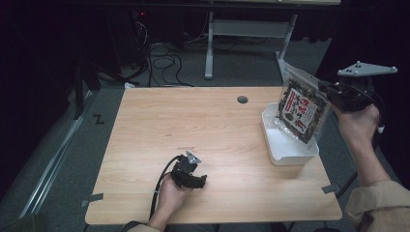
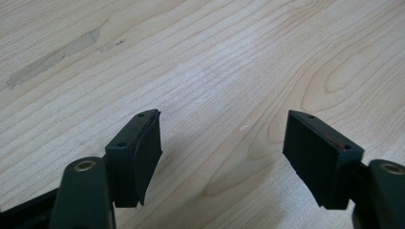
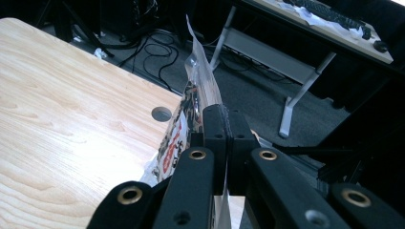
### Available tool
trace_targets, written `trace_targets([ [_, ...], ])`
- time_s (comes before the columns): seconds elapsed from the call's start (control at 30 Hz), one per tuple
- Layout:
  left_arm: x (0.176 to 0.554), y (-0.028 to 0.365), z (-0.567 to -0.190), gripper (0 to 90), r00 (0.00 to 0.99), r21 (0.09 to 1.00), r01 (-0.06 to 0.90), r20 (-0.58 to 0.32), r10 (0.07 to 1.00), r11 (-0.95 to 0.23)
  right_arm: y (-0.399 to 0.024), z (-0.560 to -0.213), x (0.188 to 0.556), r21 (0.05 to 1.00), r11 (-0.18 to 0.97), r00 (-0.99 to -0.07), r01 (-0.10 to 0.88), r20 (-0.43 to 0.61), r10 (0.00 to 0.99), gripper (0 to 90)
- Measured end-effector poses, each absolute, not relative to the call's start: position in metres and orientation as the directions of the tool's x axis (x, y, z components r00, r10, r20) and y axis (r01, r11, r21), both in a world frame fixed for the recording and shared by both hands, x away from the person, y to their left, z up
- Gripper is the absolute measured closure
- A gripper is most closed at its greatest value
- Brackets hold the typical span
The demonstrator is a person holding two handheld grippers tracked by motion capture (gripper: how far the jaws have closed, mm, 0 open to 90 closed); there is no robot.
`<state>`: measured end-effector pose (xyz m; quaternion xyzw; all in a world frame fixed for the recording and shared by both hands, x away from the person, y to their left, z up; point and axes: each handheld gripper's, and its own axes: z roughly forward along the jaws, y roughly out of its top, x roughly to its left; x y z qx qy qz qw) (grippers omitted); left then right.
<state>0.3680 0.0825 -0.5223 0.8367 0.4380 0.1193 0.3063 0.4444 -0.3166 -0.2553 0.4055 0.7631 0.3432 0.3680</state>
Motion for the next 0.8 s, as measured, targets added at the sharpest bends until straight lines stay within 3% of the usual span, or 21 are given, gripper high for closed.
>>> trace_targets([
  [0.8,0.368,0.081,-0.524,29.6,0.587,0.611,0.663,-0.067,0.806,-0.432,-0.332,-0.311,0.451,0.817,0.380,-0.412,0.434,-0.195,0.890,89.9],
])
